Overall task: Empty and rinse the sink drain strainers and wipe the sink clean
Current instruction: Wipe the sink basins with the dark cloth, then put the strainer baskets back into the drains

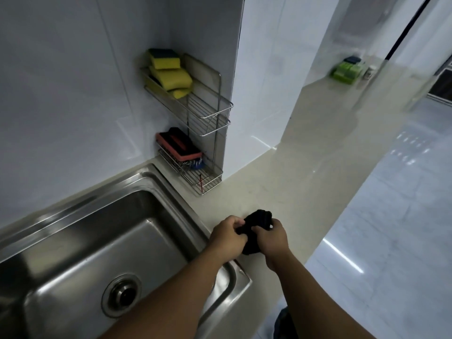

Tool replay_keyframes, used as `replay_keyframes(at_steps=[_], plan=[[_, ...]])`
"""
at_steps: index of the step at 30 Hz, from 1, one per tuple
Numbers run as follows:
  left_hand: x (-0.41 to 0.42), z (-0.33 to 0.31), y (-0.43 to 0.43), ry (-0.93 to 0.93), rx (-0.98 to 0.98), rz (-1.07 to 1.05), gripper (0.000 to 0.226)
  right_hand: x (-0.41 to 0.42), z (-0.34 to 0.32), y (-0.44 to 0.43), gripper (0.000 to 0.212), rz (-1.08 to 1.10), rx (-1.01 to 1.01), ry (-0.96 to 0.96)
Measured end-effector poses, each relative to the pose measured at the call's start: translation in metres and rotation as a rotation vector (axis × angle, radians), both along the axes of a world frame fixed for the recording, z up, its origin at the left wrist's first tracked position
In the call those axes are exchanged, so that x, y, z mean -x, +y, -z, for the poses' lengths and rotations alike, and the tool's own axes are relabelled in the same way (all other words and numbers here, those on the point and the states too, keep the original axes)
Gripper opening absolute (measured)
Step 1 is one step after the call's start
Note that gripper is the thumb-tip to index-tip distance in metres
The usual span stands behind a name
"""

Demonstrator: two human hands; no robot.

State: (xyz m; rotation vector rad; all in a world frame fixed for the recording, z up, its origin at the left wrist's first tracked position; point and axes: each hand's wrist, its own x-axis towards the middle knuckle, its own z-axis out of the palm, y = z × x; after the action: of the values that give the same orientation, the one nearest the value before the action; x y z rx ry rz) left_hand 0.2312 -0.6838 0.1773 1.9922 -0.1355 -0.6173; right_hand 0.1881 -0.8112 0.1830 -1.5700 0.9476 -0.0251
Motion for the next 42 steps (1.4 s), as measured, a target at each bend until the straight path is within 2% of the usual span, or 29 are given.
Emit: replay_keyframes(at_steps=[8,14,20,24,27,30,32,37,39,42], plan=[[-0.001,0.015,-0.006,0.029,-0.001,0.107,0.047,-0.005,0.008,-0.006,0.033,-0.15,0.365,0.135],[-0.004,0.013,0.005,0.057,-0.028,0.189,0.057,-0.008,0.011,-0.001,0.04,-0.16,0.416,0.161],[0.002,0.014,0.014,0.042,-0.038,0.184,0.056,-0.006,0.011,0.005,0.053,-0.163,0.482,0.207],[0.007,0.013,0.026,0.022,-0.013,0.142,0.05,-0.007,0.01,0.007,0.067,-0.163,0.559,0.323],[0.009,0.007,0.044,-0.001,0.016,0.072,0.04,-0.005,0.004,0.015,0.066,-0.125,0.649,0.365],[0.008,-0.003,0.073,-0.021,0.048,-0.019,0.035,-0.004,-0.005,0.039,0.064,-0.19,0.78,0.211],[0.009,-0.011,0.101,-0.043,0.045,-0.076,0.035,-0.005,-0.012,0.066,0.057,-0.329,0.823,0.064],[0.016,-0.031,0.185,-0.143,-0.088,-0.202,0.033,-0.007,-0.029,0.159,0.025,-0.759,0.678,-0.29],[0.024,-0.036,0.219,-0.165,-0.125,-0.27,0.032,-0.004,-0.032,0.199,0.012,-0.878,0.62,-0.343],[0.045,-0.032,0.271,-0.11,-0.139,-0.401,0.034,0.005,-0.029,0.253,0.005,-1.033,0.555,-0.302]])
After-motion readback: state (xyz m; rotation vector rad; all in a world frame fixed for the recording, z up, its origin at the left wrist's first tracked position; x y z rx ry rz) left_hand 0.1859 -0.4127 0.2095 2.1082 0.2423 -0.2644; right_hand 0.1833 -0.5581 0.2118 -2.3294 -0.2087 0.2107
